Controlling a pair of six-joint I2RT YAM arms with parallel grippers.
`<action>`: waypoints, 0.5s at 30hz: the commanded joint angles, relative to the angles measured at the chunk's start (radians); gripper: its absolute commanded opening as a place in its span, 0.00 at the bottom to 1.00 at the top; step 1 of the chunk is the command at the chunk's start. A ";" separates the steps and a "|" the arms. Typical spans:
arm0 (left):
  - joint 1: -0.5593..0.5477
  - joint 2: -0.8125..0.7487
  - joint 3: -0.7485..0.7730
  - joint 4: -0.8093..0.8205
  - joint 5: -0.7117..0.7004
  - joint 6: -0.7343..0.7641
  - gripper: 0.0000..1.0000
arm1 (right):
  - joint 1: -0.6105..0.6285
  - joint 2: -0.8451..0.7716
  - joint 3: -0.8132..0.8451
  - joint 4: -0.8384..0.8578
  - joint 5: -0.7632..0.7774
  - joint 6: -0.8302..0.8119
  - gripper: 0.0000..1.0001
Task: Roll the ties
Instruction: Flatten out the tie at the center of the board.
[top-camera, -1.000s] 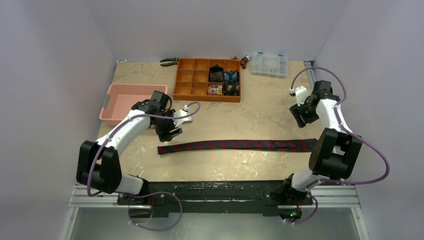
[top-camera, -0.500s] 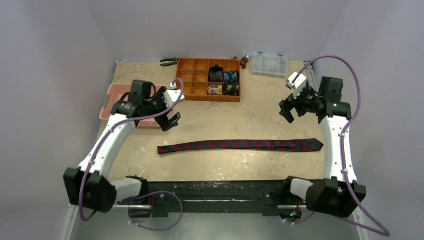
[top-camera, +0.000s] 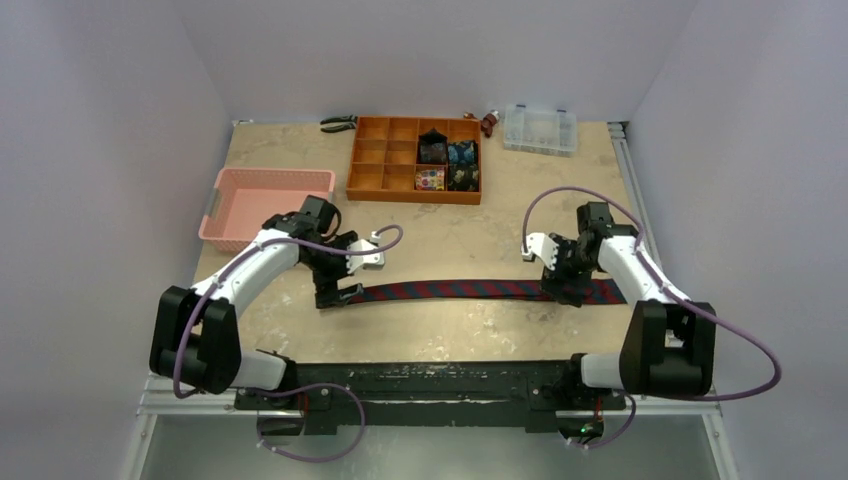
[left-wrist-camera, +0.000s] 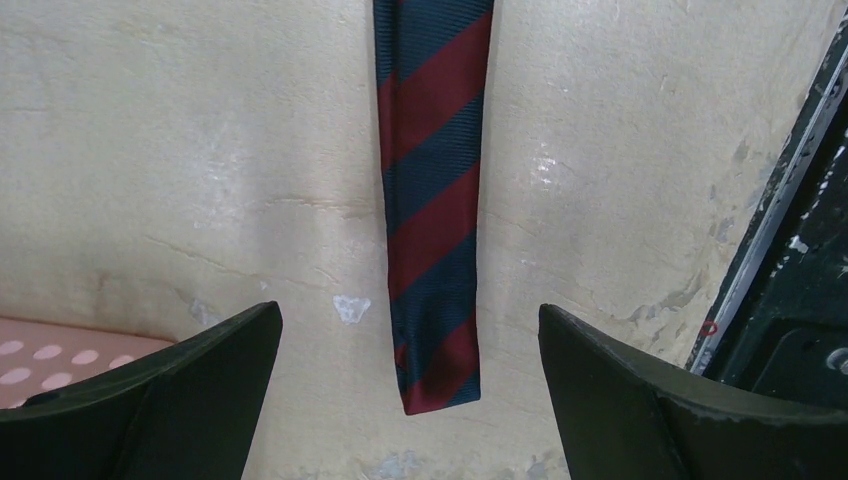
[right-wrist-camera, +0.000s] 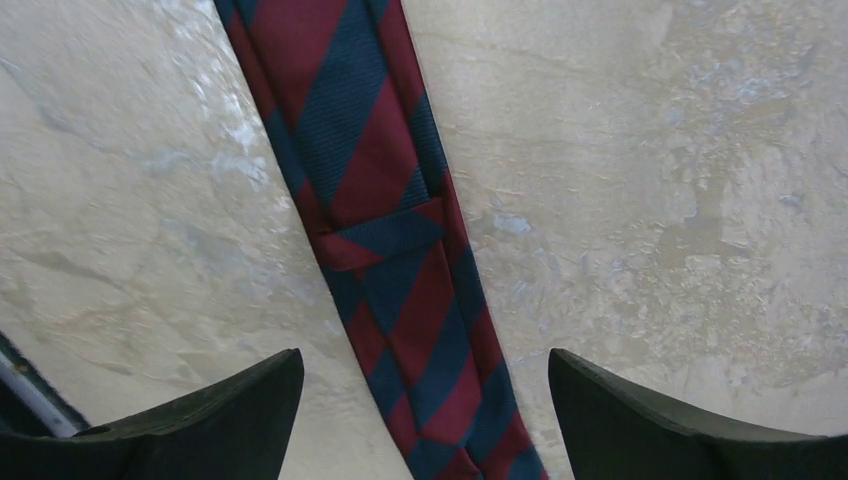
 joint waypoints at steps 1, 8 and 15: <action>-0.047 0.023 -0.022 0.021 -0.047 0.097 1.00 | 0.006 0.058 -0.039 0.124 0.117 -0.128 0.89; -0.103 0.066 -0.032 0.060 -0.097 0.105 1.00 | -0.031 0.134 -0.079 0.196 0.169 -0.214 0.67; -0.111 0.079 -0.007 0.082 -0.081 0.094 0.89 | -0.165 0.181 -0.050 0.171 0.199 -0.333 0.50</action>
